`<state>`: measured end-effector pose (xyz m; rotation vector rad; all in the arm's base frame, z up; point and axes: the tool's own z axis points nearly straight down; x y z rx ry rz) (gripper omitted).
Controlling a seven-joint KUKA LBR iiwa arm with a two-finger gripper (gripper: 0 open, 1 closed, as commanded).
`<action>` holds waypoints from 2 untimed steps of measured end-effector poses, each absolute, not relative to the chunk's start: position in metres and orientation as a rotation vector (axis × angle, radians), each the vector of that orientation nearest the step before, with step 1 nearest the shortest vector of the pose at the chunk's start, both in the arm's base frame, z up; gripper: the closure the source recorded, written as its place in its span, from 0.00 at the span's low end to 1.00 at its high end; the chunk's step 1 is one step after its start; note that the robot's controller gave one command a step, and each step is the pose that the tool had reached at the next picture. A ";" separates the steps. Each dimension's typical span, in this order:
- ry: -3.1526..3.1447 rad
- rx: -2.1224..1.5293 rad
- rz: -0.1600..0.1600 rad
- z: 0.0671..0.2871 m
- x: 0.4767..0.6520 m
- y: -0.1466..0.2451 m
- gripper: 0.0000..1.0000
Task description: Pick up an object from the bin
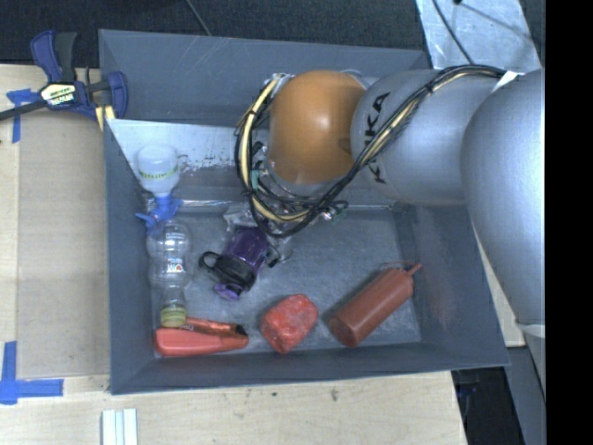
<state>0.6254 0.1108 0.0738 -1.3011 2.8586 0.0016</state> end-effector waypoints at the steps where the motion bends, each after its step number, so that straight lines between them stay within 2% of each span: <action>1: 2.868 -1.304 0.006 0.094 0.623 0.111 1.00; 2: 2.861 -1.300 0.001 0.117 0.625 0.111 1.00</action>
Offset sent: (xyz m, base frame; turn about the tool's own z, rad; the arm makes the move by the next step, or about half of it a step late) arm 0.0000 0.0000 0.0489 0.0000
